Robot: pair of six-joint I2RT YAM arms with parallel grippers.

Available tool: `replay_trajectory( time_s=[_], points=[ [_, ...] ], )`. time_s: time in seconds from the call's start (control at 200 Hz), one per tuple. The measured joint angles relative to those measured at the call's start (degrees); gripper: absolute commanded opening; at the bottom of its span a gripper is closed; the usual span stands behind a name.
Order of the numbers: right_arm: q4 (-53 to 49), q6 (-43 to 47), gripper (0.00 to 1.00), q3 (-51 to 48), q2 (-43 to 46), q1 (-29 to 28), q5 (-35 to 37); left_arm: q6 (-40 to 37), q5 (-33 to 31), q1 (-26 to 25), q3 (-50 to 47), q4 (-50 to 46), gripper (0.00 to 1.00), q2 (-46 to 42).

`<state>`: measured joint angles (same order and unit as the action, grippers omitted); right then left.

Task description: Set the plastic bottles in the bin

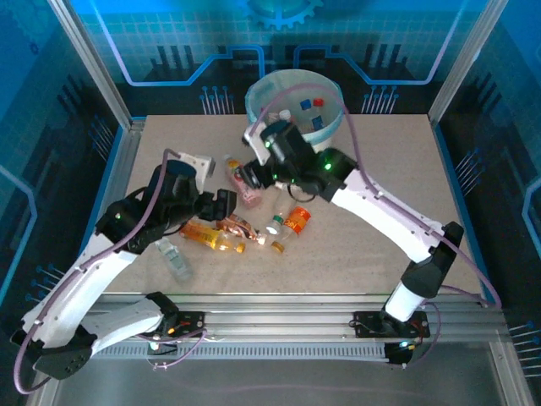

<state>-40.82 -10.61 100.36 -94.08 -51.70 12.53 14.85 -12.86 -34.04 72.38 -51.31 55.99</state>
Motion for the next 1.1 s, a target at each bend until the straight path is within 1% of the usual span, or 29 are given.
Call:
replay_trajectory(
  time_s=[0.145,0.21,0.275,0.365,0.395,0.6,0.685,0.815,0.905,1.0,1.1],
  points=[
    [6.25,-6.6,0.56,-14.88,2.84,-3.15,-1.75,3.43,-1.75,0.15,-4.59,-2.14,0.87,-4.72],
    [7.8,-9.27,0.58,-17.75,2.62,-5.03,-2.54,5.16,-2.64,0.2,-6.29,-3.32,0.88,-6.23],
    [8.28,-11.1,0.6,-17.51,1.38,-7.39,-2.51,6.78,-3.98,0.2,-7.54,-4.24,0.89,-7.26],
    [8.2,-12.74,0.62,-12.59,-3.19,-11.26,-2.49,9.2,-6.88,0.2,-9.86,-5.01,0.9,-9.29],
    [6.99,-13.2,0.62,-10.36,-5.33,-12.35,-1.42,9.6,-8.52,0.31,-10.47,-6.1,0.91,-10.25],
    [6.14,-15.1,0.67,1.73,-19.74,-16.92,-0.83,13.84,-18.93,1.2,-12.17,-10.69,0.91,-17.38],
    [6.62,-15.74,0.69,5.75,-24.37,-18.34,-1.42,13.81,-22.99,1.2,-12.11,-12.0,0.91,-20.33],
    [5.42,-15.3,0.72,11.08,-29.31,-20.28,-3.56,13.27,-32.46,1.44,-10.6,-11.91,0.91,-23.85],
    [3.91,-14.86,0.72,16.5,-33.05,-21.05,-4.44,11.78,-37.18,1.49,-9.84,-11.74,0.91,-26.23],
    [2.69,-14.62,0.73,21.44,-37.24,-21.88,-4.7,10.69,-38.38,1.38,-9.86,-8.7,0.91,-28.72],
    [1.51,-14.43,0.74,24.39,-41.59,-23.3,-4.7,10.01,-38.82,1.36,-10.64,-5.25,0.91,-30.8]
  ],
)
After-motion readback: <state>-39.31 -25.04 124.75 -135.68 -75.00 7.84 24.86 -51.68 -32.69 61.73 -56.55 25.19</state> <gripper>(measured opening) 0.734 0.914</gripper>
